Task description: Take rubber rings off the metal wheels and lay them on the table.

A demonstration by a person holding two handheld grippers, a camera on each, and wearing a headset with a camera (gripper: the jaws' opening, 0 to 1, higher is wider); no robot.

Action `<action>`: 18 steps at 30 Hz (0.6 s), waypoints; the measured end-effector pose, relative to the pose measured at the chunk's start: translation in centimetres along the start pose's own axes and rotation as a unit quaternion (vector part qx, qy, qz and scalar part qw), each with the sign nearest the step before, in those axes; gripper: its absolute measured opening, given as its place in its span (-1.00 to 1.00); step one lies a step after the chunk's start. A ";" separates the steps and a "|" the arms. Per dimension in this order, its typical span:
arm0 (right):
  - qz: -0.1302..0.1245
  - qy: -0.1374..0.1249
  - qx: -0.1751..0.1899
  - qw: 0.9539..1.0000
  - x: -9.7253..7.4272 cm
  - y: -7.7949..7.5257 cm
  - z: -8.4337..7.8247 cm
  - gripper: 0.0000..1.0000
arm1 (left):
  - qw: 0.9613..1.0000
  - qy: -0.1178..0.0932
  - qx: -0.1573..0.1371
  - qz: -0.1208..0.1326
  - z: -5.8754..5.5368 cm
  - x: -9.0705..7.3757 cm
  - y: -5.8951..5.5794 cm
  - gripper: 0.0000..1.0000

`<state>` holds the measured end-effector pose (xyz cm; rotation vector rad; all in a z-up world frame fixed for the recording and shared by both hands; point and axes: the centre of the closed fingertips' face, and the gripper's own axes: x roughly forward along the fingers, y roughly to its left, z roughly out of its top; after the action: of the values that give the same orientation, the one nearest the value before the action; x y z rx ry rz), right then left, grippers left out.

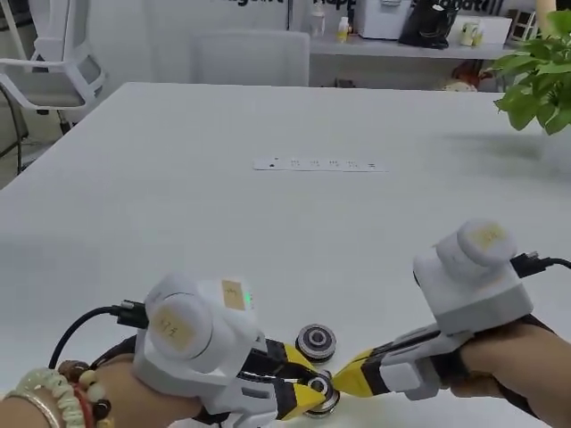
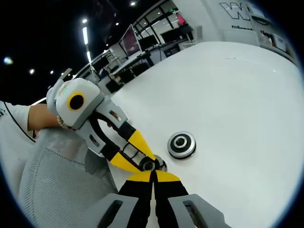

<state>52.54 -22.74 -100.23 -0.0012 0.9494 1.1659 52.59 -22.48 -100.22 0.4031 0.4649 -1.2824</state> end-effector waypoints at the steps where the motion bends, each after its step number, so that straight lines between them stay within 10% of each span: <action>1: 0.002 -0.001 0.000 1.000 0.0 0.1 0.1 -1.00 | 1.000 0.000 0.000 0.000 0.0 0.0 0.0 -0.73; 18: -0.004 -0.003 0.003 1.000 0.4 0.0 0.2 -1.00 | 1.000 0.000 -0.006 0.001 0.1 0.1 -0.1 -0.73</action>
<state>52.72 -22.35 -100.37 0.0029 0.9466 1.1558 52.53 -22.66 -100.22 0.3930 0.4711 -1.2765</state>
